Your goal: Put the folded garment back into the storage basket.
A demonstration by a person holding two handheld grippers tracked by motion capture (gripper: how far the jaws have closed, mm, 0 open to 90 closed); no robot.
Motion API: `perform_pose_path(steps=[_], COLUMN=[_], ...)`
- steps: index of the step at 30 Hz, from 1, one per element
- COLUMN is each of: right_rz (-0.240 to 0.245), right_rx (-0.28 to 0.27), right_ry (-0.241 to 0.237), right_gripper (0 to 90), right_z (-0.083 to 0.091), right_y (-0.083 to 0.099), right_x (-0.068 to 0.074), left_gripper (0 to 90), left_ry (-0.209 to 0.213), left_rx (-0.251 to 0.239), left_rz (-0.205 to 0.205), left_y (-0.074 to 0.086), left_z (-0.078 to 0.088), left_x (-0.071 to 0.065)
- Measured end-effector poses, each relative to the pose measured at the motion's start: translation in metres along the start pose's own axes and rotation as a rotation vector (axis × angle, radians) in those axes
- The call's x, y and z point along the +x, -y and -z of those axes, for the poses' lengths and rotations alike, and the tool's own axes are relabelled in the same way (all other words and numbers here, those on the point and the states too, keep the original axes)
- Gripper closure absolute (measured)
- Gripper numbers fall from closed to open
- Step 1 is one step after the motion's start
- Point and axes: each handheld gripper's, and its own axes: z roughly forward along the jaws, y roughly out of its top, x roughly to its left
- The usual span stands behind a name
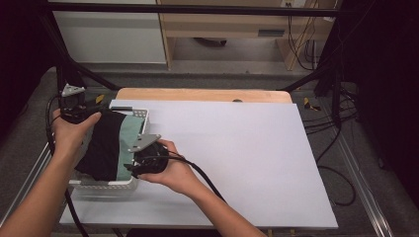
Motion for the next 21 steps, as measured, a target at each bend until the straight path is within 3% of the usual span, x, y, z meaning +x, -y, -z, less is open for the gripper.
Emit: perform_pose_path(steps=[3,8,14,21], right_rz=[-0.019,-0.042,-0.068,-0.115], right_rx=[0.008,-0.011,-0.031,-0.066], right_ry=[0.013,0.046,0.068,0.092], right_gripper=[22.7,16.9,14.6,7.9], right_z=[0.016,0.035,0.051,0.063], right_y=[0.005,0.007,0.008,0.008], right_x=[-0.006,-0.015,-0.022,-0.031], left_gripper=[40.7,37.5,35.2,24.5], left_ry=[0.004,0.014,0.019,0.047], left_rx=[-0.015,-0.021,-0.037,-0.063], left_rz=[-0.02,-0.088,-0.065,-0.066], left_y=[0.002,0.007,0.004,0.007], left_z=[0.009,0.016,0.027,0.038], left_x=[-0.012,-0.025,-0.022,-0.036])
